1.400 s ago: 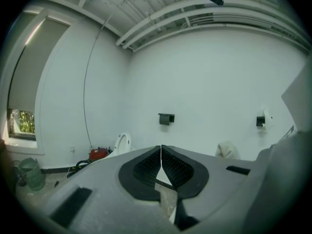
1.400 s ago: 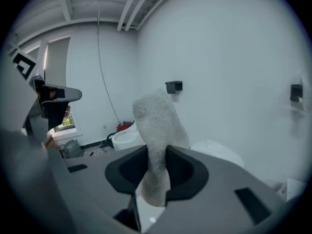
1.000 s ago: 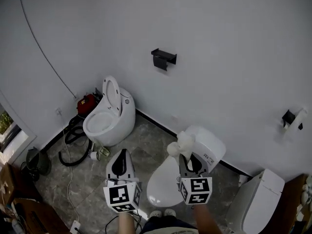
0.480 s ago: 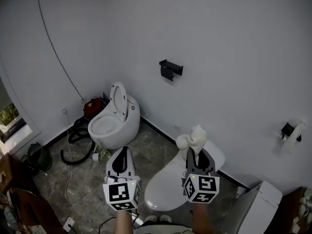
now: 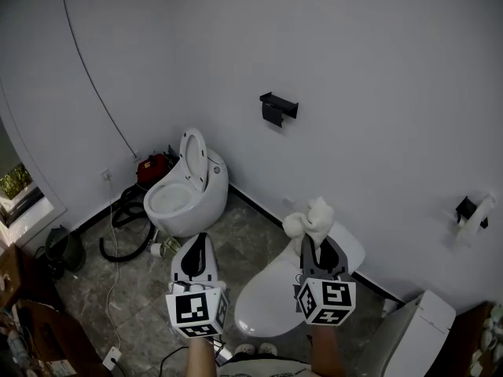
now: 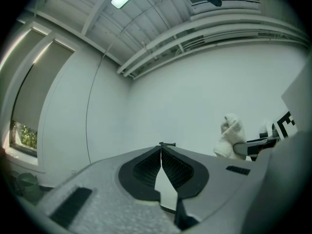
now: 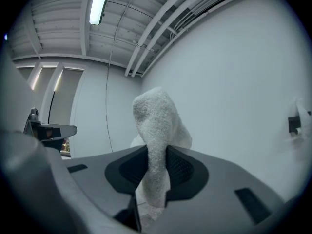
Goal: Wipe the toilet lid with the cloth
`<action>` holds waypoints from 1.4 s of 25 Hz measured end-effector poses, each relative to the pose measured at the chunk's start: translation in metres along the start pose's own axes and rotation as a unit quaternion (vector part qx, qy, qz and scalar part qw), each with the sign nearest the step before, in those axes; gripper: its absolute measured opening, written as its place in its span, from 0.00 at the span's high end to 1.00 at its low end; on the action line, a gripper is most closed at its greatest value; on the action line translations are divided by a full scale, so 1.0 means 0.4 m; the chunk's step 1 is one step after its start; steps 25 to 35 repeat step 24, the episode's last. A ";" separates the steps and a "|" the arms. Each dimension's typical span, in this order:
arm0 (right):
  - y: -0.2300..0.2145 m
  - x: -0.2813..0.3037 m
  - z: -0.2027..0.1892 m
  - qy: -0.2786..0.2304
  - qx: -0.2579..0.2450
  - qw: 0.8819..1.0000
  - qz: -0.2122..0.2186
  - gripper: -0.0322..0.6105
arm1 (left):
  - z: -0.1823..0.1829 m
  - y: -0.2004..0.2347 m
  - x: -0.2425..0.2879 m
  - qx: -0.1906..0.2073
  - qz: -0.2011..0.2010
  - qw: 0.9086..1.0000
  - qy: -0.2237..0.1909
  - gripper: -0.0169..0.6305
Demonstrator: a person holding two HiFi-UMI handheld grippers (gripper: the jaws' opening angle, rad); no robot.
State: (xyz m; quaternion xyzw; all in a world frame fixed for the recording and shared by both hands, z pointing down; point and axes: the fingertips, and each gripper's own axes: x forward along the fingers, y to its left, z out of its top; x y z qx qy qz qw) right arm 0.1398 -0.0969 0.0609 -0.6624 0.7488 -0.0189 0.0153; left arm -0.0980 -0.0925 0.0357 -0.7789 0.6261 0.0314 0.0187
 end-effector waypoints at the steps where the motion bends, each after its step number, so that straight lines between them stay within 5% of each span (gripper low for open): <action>1: 0.001 0.001 0.001 0.000 0.000 1.000 0.000 0.81 | 0.000 0.002 0.001 0.001 0.001 1.000 0.000 0.96; 35: -0.025 0.016 0.002 0.005 -0.012 1.000 -0.009 0.81 | -0.007 -0.009 0.023 0.012 -0.015 1.000 0.008 0.96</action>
